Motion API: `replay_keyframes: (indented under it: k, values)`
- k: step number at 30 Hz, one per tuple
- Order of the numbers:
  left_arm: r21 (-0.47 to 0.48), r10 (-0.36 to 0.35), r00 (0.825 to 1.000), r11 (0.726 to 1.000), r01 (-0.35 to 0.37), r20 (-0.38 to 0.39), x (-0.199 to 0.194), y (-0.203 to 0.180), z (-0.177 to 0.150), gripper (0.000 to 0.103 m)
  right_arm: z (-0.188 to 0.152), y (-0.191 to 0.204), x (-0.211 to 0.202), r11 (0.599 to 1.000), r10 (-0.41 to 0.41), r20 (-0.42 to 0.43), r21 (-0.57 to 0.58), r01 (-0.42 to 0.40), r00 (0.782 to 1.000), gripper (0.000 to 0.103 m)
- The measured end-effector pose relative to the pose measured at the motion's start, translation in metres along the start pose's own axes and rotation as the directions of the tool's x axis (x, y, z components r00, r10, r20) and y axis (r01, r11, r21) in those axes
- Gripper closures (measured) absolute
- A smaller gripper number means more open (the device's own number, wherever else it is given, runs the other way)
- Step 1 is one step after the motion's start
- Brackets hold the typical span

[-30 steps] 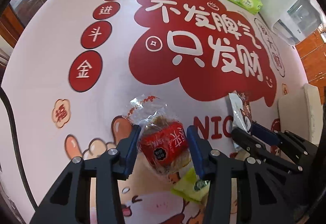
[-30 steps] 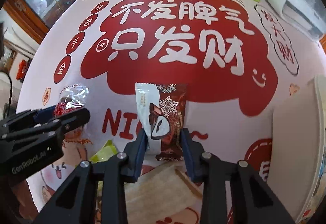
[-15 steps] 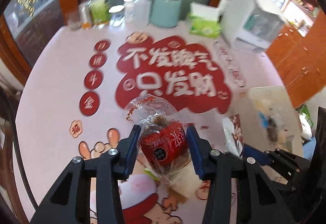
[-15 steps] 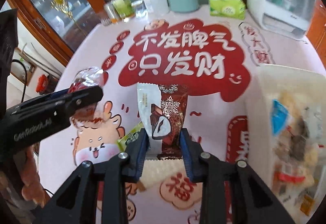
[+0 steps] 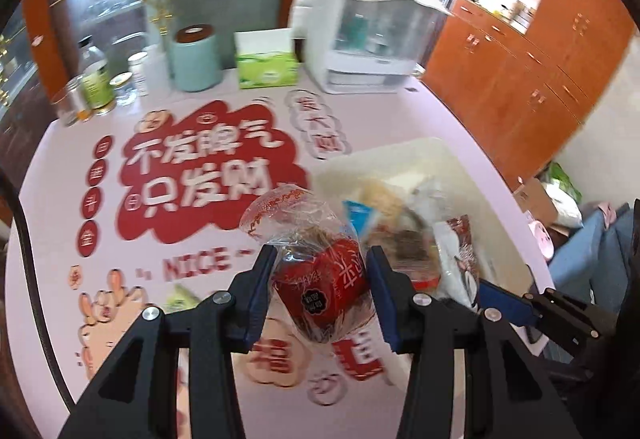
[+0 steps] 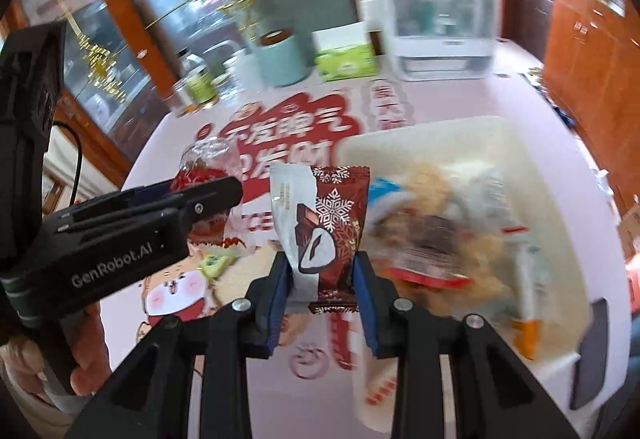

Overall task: Organize snacks
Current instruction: 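Carry both bags into the white bin and open both tools, then move both tools back to the last two snacks on the table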

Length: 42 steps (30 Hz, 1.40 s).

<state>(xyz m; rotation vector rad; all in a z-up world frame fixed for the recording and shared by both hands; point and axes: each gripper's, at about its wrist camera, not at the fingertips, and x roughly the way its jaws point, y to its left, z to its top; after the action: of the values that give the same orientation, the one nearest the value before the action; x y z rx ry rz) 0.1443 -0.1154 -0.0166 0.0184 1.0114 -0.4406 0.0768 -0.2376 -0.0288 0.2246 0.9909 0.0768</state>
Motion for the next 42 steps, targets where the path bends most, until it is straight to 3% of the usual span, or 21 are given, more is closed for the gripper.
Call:
replay_keyframes:
  k: [7, 16, 27, 32, 34, 42]
  values:
    - [0.037, -0.013, 0.999, 0.999, 0.014, -0.03, 0.021, -0.068, -0.003, 0.059, -0.015, -0.067, -0.026, 0.994, -0.085, -0.014, 0.065, 0.085, 0.996, 0.071]
    - [0.06, 0.012, 1.0, 0.998, -0.012, -0.002, 0.027, -0.119, 0.003, 0.058, -0.025, -0.113, -0.038, 0.99, -0.098, -0.037, 0.098, 0.101, 0.995, 0.07]
    - [0.062, 0.095, 0.995, 0.994, -0.093, -0.023, 0.043, -0.12, 0.003, 0.054, -0.022, -0.124, -0.026, 0.994, -0.088, -0.08, 0.058, 0.093, 0.993, 0.069]
    - [0.067, 0.138, 0.99, 0.988, -0.139, 0.014, 0.04, -0.117, 0.003, 0.026, -0.019, -0.126, -0.019, 0.995, -0.073, -0.091, 0.066, 0.079, 0.993, 0.059]
    - [0.057, 0.152, 0.988, 0.987, -0.153, 0.026, 0.038, -0.114, 0.003, 0.019, -0.019, -0.126, -0.018, 0.994, -0.073, -0.09, 0.07, 0.08, 0.993, 0.056]
    - [0.025, 0.163, 0.986, 0.986, -0.164, 0.027, 0.029, -0.101, -0.001, 0.019, -0.02, -0.122, -0.015, 0.995, -0.067, -0.084, 0.074, 0.074, 0.994, 0.051]
